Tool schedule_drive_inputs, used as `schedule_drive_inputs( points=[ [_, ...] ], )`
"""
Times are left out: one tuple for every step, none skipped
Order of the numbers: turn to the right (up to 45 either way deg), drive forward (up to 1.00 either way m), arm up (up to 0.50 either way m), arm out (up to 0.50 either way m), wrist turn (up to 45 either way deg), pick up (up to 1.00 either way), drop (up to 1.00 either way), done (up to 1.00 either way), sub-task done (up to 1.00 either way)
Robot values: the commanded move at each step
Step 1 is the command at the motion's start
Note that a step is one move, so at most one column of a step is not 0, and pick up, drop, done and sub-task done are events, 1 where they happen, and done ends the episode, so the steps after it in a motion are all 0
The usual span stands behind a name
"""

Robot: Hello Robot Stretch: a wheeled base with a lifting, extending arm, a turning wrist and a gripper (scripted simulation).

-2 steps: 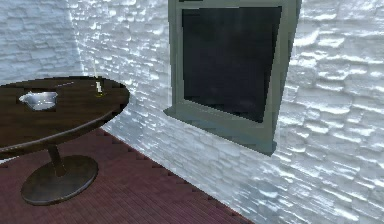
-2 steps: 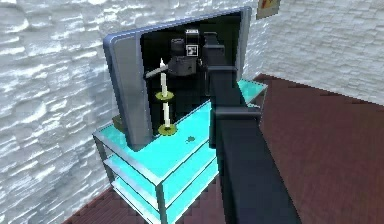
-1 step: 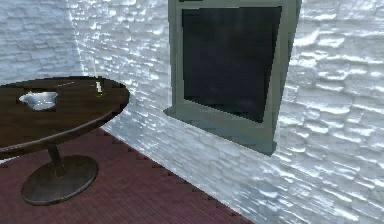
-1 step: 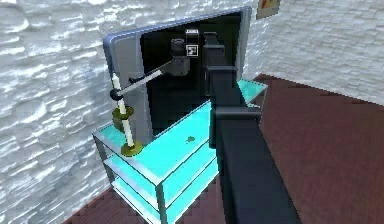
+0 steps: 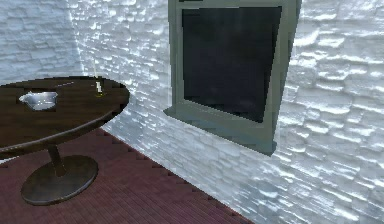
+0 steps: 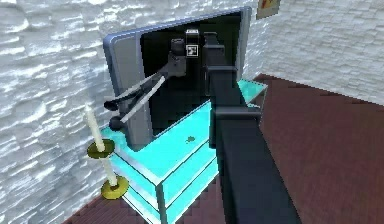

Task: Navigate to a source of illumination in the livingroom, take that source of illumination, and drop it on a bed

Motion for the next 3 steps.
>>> schedule_drive_inputs(
  points=[
    [0.0,0.0,0.0,0.0,-12.0,0.0,0.0,0.0,0.0],
    [0.0,0.0,0.0,-0.44,0.0,0.0,0.0,0.0,0.0],
    [-45.0,0.0,0.0,0.0,0.0,0.0,0.0,0.0,0.0]
  ],
)
